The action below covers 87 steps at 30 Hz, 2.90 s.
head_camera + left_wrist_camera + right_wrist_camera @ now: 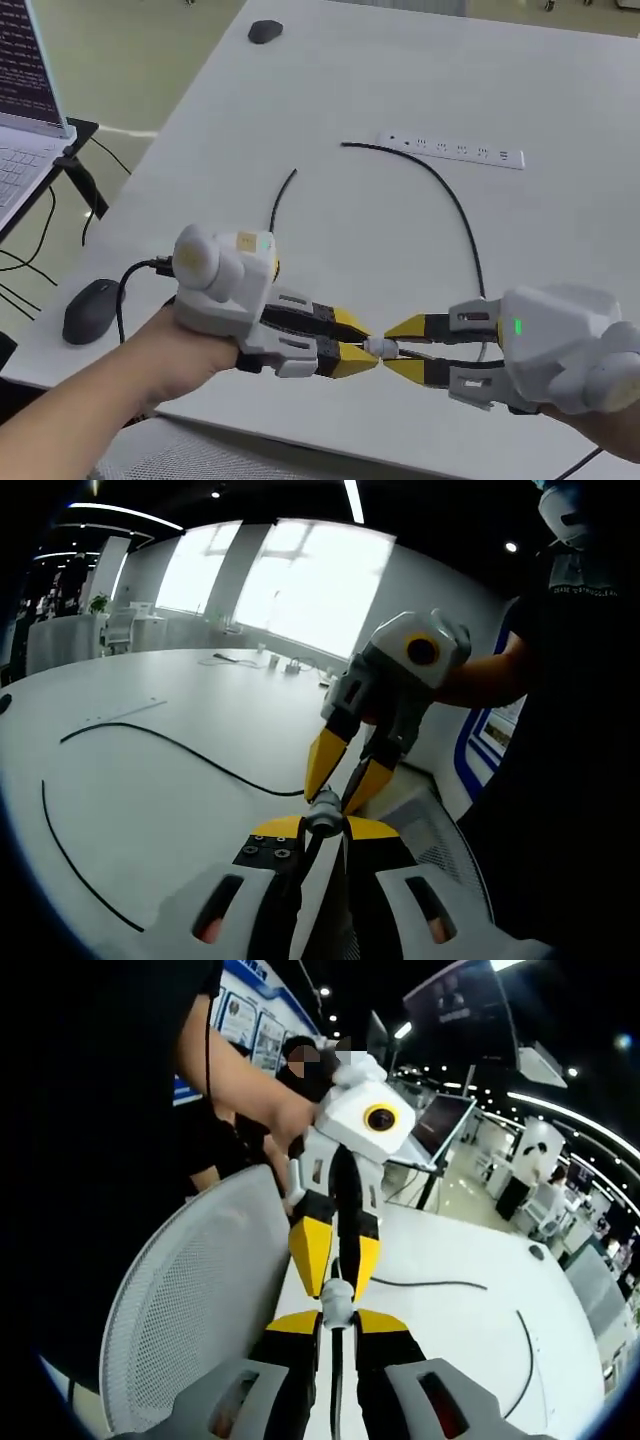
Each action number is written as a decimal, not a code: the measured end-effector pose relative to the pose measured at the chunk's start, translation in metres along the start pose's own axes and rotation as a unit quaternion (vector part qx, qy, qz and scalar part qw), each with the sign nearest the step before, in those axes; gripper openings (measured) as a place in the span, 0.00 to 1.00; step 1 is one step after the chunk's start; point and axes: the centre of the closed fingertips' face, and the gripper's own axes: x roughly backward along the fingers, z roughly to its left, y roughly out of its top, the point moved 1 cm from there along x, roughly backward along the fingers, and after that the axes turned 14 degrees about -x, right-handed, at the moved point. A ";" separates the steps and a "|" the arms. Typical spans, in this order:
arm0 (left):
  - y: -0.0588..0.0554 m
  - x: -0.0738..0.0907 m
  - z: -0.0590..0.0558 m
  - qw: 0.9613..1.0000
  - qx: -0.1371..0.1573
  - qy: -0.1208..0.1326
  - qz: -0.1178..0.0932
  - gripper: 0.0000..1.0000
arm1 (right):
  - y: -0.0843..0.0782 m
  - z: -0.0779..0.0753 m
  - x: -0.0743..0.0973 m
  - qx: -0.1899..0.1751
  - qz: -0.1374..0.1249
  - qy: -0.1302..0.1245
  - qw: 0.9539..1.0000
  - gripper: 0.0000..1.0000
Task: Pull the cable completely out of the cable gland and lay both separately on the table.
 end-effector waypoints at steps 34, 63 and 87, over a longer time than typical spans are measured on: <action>0.006 -0.004 -0.015 0.994 -0.103 -0.006 0.025 0.15 | 0.004 0.012 0.008 -0.502 -0.014 0.280 0.818 0.12; 0.005 -0.004 -0.011 0.999 -0.041 -0.002 0.016 0.15 | 0.003 0.013 0.007 -0.008 0.015 0.032 0.999 0.07; 0.007 -0.005 -0.006 0.999 -0.045 0.006 0.013 0.15 | 0.002 0.007 0.007 -0.006 0.016 -0.027 1.000 0.09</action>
